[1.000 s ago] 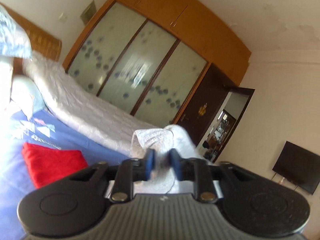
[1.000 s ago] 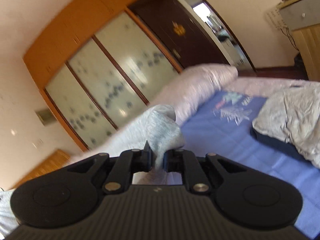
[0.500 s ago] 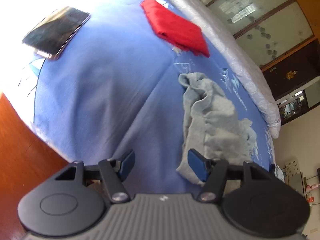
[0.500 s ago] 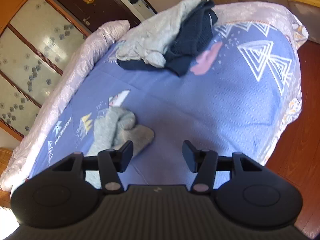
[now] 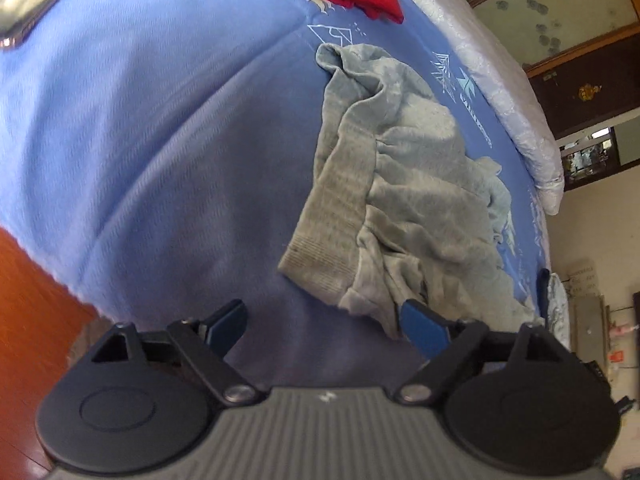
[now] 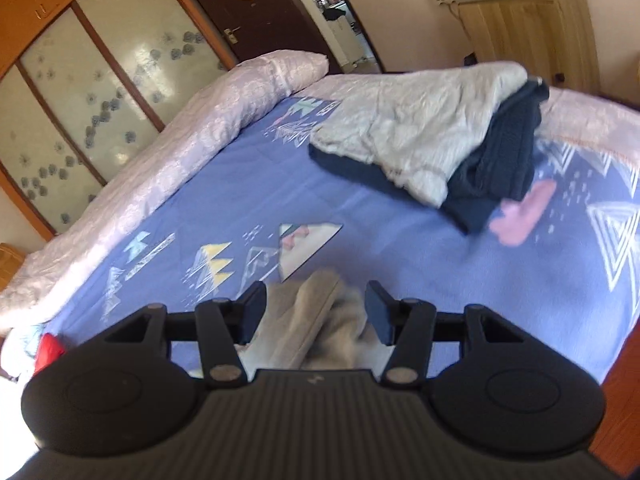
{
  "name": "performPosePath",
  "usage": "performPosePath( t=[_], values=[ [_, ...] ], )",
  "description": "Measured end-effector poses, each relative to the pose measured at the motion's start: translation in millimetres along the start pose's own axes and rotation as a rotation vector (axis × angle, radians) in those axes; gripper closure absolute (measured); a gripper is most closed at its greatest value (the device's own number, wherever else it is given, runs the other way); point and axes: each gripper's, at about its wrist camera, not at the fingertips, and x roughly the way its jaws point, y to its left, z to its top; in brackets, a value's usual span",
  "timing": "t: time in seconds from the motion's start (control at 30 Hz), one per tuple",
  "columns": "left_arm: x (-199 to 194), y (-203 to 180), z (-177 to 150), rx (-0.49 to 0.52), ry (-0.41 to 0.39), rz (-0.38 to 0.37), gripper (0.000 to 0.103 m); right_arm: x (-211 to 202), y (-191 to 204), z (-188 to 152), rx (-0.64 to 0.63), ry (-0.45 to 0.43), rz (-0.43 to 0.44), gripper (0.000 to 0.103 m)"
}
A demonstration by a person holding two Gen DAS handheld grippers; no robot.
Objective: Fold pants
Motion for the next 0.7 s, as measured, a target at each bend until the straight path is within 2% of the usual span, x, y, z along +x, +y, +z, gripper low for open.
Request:
performPosePath(
  t=[0.1, 0.17, 0.2, 0.23, 0.3, 0.33, 0.37, 0.4, 0.47, 0.57, 0.63, 0.7],
  values=[
    [1, -2, 1, -0.057, -0.005, -0.058, 0.014, 20, 3, 20, -0.035, 0.041, -0.049, 0.045],
    [3, -2, 5, -0.083, -0.018, -0.081, 0.014, 38, 5, 26, -0.045, 0.105, -0.061, 0.046],
    [7, -3, 8, -0.101, -0.026, -0.08, 0.021, 48, 7, 26, -0.051, 0.137, -0.071, 0.046],
    [11, -2, 11, -0.116, -0.023, -0.072, 0.029, 60, 8, 26, -0.059, 0.167, -0.09, 0.046],
    [25, 0, 18, -0.153, 0.023, -0.042, 0.086, 86, 7, 21, -0.053, 0.248, -0.13, 0.047],
    [29, 0, 21, -0.171, 0.041, -0.033, 0.087, 99, 4, 17, -0.026, 0.297, -0.135, 0.074],
    [30, -1, 26, -0.18, 0.039, -0.03, 0.089, 110, 0, 12, 0.029, 0.35, -0.11, 0.095],
    [23, -7, 36, -0.165, 0.017, -0.03, 0.091, 116, -4, 10, 0.114, 0.388, -0.073, 0.094],
    [-5, -26, 62, -0.122, -0.083, -0.052, 0.091, 111, 2, 22, 0.234, 0.333, 0.026, 0.094],
    [-62, -58, 96, -0.065, -0.244, -0.16, 0.091, 77, 25, 65, 0.343, 0.161, 0.248, 0.094],
    [-100, -81, 105, 0.007, -0.353, -0.226, 0.091, 41, 39, 94, 0.366, 0.017, 0.395, 0.094],
    [-128, -96, 102, 0.073, -0.421, -0.279, 0.091, 3, 47, 111, 0.337, -0.11, 0.492, 0.094]
  ],
)
